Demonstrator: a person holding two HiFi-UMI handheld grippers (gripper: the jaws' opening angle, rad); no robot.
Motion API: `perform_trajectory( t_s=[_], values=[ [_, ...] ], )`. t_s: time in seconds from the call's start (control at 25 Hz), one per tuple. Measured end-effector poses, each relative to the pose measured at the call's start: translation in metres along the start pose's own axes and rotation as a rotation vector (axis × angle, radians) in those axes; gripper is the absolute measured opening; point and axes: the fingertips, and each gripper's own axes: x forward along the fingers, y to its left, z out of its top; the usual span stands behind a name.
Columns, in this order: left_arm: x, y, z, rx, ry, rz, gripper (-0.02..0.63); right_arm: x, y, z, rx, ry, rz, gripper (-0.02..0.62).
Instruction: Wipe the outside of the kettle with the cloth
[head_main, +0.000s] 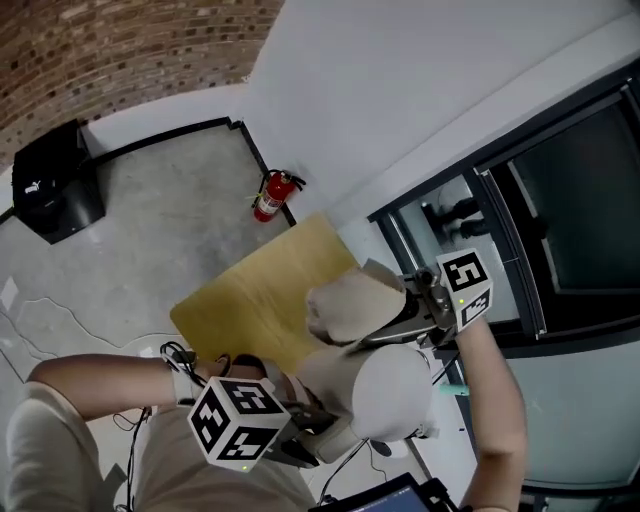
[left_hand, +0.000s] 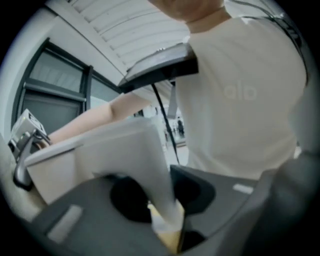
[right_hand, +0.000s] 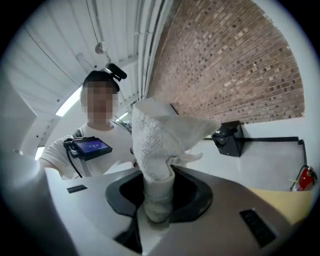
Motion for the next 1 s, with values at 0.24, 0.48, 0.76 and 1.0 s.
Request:
perform_trajectory(
  t_s=[0.24,0.48,0.76,1.0],
  values=[
    [0.002,-0.014,-0.016,-0.076,0.006,-0.040,0.101,0.011,-0.036,-0.056,0.085,-0.099,-0.042,0.115],
    [0.002,-0.025,-0.016,-0.092,0.001,-0.102,0.101,0.006,-0.006,-0.027,0.082,-0.231,0.171,0.115],
    [-0.007,-0.018,0.000,-0.091,-0.021,-0.139,0.101,0.032,-0.027,-0.051,0.145,-0.211,0.258,0.115],
    [-0.011,-0.021,0.012,-0.128,-0.072,-0.178,0.104,0.059,-0.020,-0.057,0.179,-0.254,0.429,0.115]
  ],
)
